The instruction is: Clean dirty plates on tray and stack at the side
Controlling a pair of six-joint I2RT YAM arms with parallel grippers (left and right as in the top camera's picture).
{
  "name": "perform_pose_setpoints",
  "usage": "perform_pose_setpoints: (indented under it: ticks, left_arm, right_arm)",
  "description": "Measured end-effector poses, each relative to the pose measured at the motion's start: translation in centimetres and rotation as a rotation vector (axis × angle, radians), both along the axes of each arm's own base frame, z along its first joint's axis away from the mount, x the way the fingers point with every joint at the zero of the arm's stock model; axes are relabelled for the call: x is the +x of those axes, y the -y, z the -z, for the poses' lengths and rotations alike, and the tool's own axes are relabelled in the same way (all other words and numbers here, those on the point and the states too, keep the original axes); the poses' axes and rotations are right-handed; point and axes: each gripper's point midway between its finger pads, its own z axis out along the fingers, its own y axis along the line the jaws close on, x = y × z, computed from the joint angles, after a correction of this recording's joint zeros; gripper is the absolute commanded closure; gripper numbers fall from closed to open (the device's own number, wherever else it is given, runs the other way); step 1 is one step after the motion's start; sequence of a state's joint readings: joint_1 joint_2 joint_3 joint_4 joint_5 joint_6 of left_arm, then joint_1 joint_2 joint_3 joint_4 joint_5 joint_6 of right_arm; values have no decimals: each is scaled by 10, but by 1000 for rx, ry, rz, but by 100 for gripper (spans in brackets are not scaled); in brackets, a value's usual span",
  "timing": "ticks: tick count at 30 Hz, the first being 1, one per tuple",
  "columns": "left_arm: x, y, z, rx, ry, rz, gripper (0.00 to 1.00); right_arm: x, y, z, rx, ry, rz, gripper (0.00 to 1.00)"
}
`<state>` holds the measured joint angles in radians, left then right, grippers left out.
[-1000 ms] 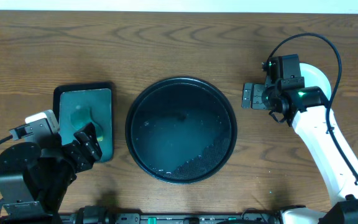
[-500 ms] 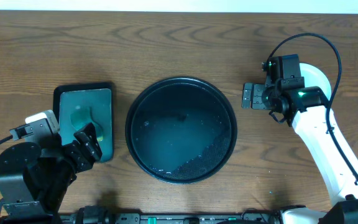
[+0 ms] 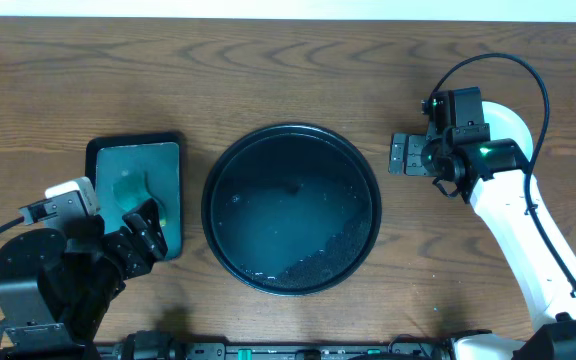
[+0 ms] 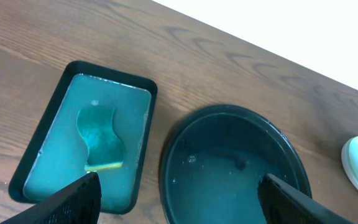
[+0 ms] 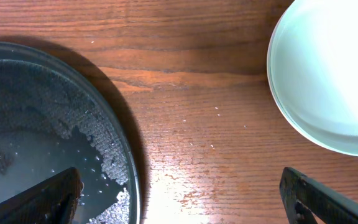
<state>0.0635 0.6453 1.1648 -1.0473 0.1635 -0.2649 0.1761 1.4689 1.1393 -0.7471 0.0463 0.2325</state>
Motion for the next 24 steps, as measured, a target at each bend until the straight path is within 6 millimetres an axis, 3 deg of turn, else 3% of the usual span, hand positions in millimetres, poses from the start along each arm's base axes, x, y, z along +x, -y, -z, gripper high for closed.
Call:
perform_pose_setpoints:
  ticks: [13, 20, 24]
  left_arm:
    - [-7, 2, 10, -5, -50, 11, 19]
    - [33, 0, -32, 88, 221, 53, 18]
    - [53, 2, -37, 115, 382, 74, 18]
  right_arm:
    - [0, 1, 0, -3, 0, 1, 1]
    - [0, 1, 0, -3, 0, 2, 1]
    - [0, 1, 0, -5, 1, 3, 1]
